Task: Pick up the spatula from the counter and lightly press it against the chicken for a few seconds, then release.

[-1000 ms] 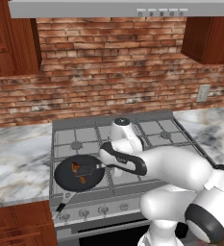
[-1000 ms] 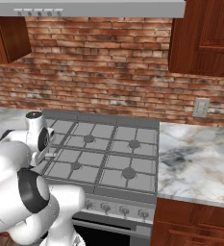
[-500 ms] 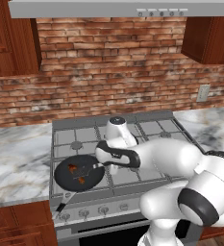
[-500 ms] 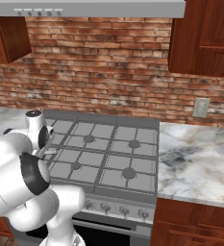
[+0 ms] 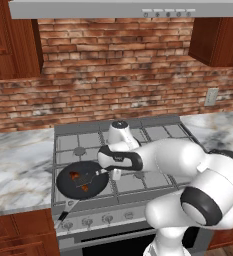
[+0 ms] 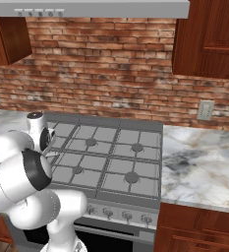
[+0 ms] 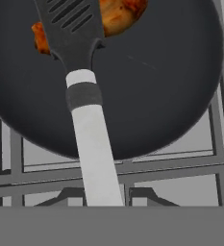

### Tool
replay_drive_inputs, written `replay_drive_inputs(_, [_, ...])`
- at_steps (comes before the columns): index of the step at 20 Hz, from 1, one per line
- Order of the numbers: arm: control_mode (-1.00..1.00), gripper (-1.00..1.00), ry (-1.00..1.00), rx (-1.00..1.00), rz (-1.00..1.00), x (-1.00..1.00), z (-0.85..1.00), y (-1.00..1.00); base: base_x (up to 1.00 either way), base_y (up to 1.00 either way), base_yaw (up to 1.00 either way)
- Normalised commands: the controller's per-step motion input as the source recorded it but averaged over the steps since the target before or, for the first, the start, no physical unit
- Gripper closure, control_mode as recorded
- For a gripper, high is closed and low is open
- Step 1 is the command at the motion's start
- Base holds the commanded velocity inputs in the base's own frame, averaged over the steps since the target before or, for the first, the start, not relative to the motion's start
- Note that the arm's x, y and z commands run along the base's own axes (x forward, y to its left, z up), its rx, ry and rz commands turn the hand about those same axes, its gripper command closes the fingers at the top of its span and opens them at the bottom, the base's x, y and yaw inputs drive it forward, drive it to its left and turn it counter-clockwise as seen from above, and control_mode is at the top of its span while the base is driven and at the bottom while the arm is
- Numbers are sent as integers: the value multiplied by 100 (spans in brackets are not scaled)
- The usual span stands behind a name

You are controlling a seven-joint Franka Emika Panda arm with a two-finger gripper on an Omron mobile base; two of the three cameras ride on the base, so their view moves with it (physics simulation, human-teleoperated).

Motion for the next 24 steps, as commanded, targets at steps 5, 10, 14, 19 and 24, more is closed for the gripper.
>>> replay_drive_inputs(5, [-100,100,0,0,0,3,-7,0,0,0,0])
replay_drive_inputs(10, [-100,100,0,0,0,0,-6,0,0,0,0])
replay_drive_inputs(14, [-100,100,0,0,0,0,-4,0,0,0,0])
replay_drive_inputs(19, [-100,100,0,0,0,0,0,0,0,0,0])
replay_drive_inputs(24, [-100,100,0,0,0,0,0,0,0,0,0])
